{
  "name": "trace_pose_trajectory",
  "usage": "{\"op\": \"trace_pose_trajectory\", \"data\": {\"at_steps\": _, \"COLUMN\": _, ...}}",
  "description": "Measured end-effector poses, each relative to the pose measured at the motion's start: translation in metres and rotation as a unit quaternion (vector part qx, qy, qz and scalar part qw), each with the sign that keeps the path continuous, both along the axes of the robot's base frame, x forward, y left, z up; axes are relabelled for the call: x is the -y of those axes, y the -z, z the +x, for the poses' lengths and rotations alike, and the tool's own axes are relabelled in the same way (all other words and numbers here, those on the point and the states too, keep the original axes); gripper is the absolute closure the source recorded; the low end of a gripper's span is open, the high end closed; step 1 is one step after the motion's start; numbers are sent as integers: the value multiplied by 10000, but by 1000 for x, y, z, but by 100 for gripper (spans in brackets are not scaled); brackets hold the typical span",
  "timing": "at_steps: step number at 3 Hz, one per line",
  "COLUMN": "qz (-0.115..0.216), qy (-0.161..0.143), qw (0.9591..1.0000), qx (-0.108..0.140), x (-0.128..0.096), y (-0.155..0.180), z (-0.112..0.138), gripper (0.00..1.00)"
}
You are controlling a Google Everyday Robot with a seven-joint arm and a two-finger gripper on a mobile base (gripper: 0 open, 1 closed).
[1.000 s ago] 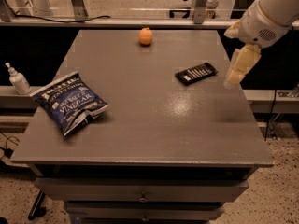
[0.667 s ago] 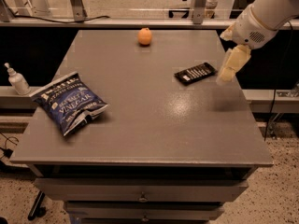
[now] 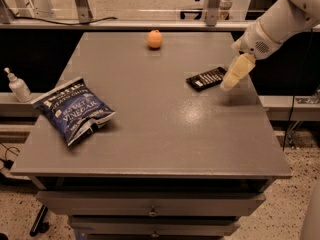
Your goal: Pick rxbar chocolate
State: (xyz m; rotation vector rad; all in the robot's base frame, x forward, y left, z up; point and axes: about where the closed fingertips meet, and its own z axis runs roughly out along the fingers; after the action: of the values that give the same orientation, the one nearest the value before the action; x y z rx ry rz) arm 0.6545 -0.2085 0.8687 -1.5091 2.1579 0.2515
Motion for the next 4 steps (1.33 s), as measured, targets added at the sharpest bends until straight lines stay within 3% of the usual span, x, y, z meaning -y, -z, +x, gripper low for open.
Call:
{"op": "trace_pose_trajectory", "data": {"at_steps": 3, "qz": 453, "qy": 328, "qw": 9984, "qx": -124, "x": -8, "y": 30, "z": 28, "gripper": 4}}
{"op": "trace_pose_trajectory", "data": {"at_steps": 4, "qz": 509, "qy": 364, "qw": 9978, "qx": -198, "x": -11, "y": 38, "z": 26, "gripper": 20}}
